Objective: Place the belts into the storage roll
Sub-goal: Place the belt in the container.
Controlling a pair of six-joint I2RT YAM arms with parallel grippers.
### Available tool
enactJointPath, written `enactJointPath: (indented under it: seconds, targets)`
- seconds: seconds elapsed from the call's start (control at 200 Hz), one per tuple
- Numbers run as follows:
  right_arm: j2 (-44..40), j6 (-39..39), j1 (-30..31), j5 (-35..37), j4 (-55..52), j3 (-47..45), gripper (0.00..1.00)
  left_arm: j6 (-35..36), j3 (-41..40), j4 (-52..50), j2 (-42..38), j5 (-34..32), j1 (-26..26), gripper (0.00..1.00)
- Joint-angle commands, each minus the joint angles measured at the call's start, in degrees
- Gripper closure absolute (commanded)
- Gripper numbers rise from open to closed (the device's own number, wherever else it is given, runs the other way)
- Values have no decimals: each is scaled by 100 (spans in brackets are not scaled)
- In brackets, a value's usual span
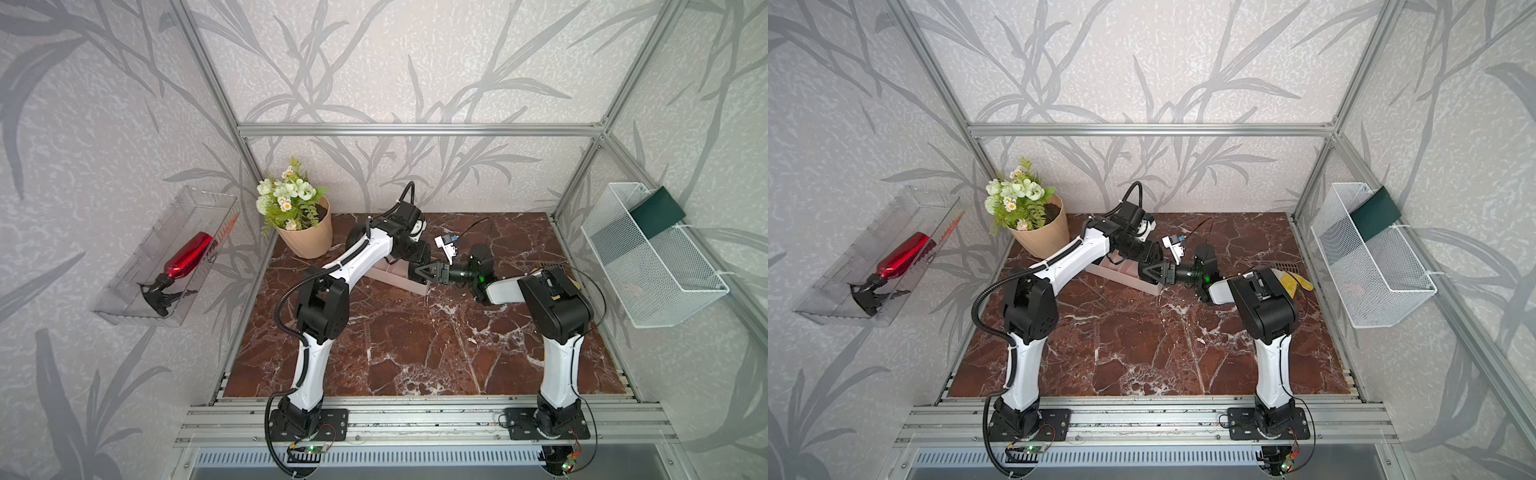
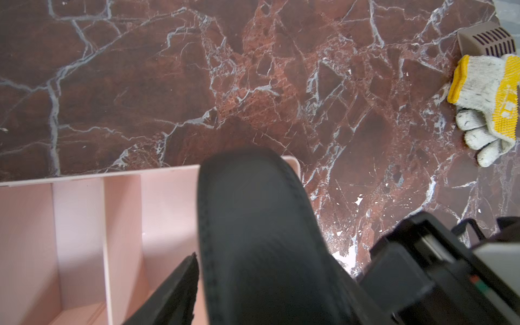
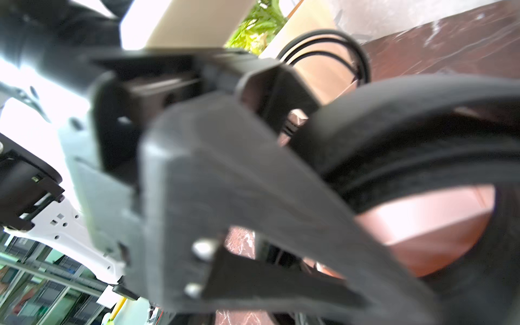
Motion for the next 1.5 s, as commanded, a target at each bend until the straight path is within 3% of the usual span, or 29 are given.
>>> enactJointPath:
  seconds: [0.0, 0.13, 0.19, 0.265, 0.365, 0.505, 0.69, 0.8, 1.494]
  targets:
    - [-95, -62, 35, 38, 202, 218, 57, 126, -75, -205, -109, 282, -85, 29]
    - [-179, -149, 38, 75, 28, 208, 57, 10, -79, -152, -53, 414, -64, 33]
    - [-224, -186, 30, 91, -23, 167, 57, -4, -54, -141, -10, 511, -61, 46]
    - [-311, -239, 14, 166, -57, 58, 57, 21, 52, -263, 69, 548, -63, 68]
    - [-433, -254, -30, 266, -45, -93, 56, 125, 256, -562, 200, 435, -61, 74]
    - [-555, -223, -74, 308, -24, -183, 54, 185, 212, -618, 182, 340, -60, 73]
    - [-1022, 353, -416, 632, 636, -723, 53, 181, 150, -566, 129, 318, -67, 54]
    - [-1289, 464, -587, 788, 715, -1104, 52, 226, 126, -538, 83, 271, -73, 48]
    - [-1709, 234, -615, 1045, 120, -1726, 54, 246, -836, -167, -497, -90, -117, 44]
